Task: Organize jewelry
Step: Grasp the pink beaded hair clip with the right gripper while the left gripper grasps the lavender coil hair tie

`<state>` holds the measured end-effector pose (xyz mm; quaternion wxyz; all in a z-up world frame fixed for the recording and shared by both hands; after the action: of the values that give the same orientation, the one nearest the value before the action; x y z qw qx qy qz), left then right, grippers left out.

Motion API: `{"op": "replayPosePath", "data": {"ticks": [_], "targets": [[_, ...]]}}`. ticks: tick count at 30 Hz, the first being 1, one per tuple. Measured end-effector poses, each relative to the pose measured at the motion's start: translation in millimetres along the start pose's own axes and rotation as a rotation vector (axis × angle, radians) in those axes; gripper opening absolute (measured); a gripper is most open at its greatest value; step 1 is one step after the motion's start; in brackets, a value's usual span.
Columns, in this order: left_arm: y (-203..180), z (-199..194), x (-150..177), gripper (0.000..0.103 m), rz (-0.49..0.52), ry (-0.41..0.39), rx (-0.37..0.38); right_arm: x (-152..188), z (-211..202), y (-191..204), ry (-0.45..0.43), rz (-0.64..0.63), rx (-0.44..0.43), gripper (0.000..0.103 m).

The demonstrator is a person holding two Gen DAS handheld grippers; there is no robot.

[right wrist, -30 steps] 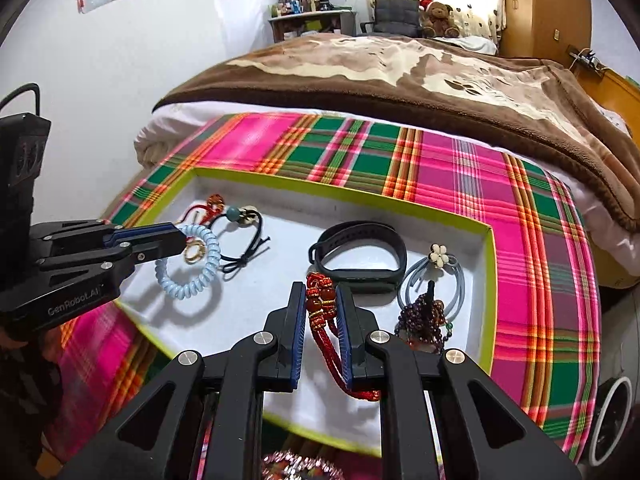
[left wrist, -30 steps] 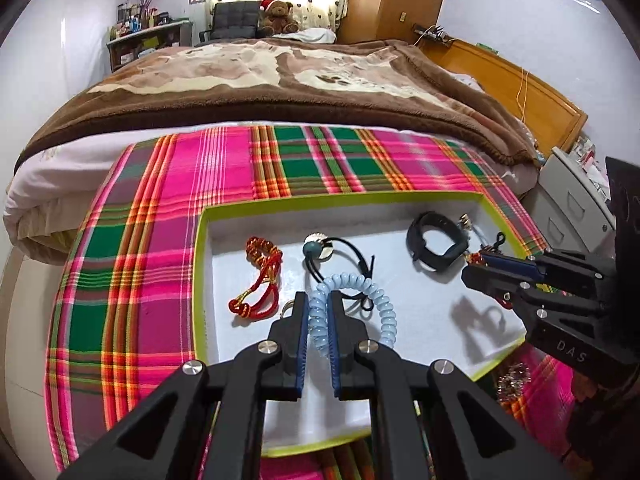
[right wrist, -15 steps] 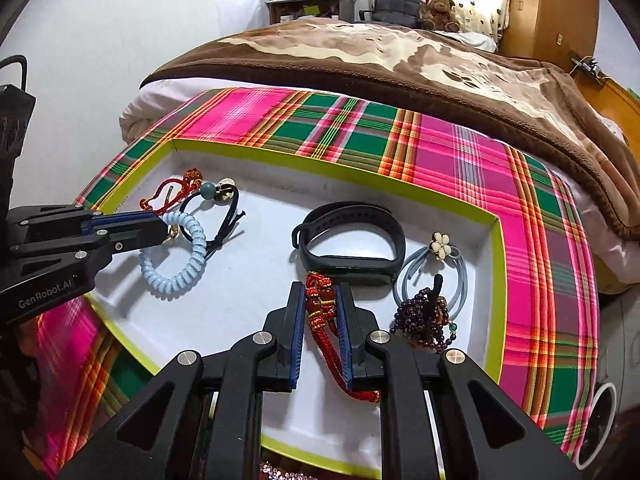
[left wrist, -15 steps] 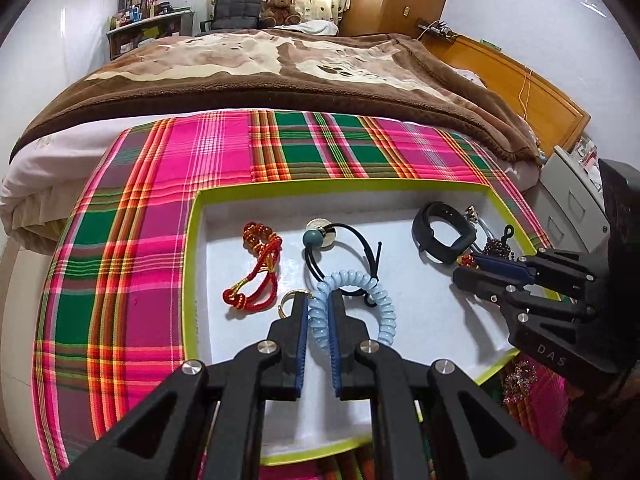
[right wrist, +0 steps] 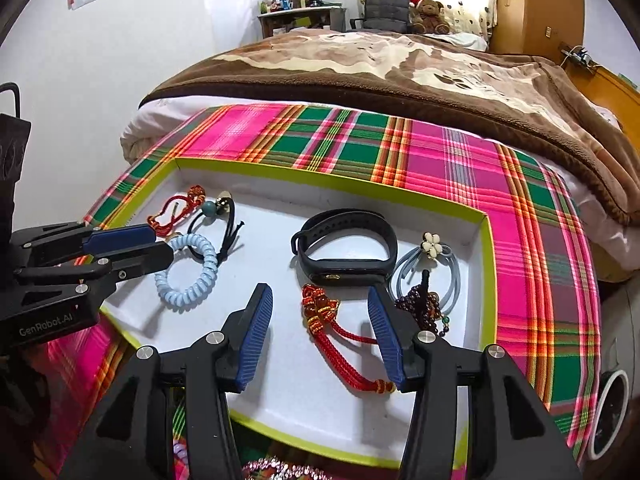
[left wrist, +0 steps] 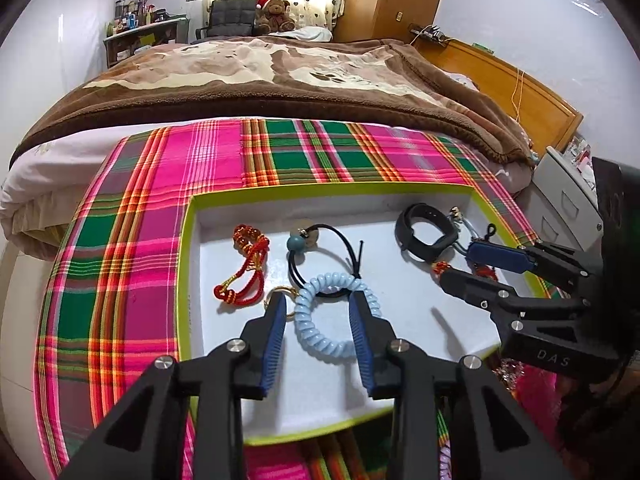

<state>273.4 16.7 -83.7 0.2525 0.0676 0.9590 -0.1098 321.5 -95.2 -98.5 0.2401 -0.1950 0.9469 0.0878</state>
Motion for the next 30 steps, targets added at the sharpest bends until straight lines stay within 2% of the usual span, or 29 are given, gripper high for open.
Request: {"op": "replayPosePath", "data": {"ticks": [2, 13, 21, 27, 30], "targets": [[-3, -5, 2, 0.040, 0.007, -0.008, 0.002, 1, -6, 0, -0.012, 0.006, -0.006, 0.051], [-19, -37, 17, 0.043, 0.009, -0.049, -0.012, 17, -43, 0, -0.079, 0.052, -0.020, 0.051], [-33, -61, 40, 0.047, 0.001, -0.074, -0.008, 42, -73, -3, -0.127, 0.089, -0.038, 0.051], [-38, -69, 53, 0.047, 0.005, -0.085, -0.027, 62, -73, -7, -0.106, 0.095, -0.034, 0.051], [-39, -72, 64, 0.047, -0.006, -0.088, -0.003, 72, -72, -10, -0.098, 0.104, -0.040, 0.051]]}}
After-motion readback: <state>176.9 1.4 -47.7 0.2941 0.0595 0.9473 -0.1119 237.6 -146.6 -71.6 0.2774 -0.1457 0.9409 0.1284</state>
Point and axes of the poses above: each gripper's, at about its wrist camera, not at the fingertips, and z roughly the way its jaws point, y to its left, x to its underside, the point moved 9 cm from there along z, roughly the way its jaws point, and after that the axes turned 9 degrees about y, right-handed, at the moved point
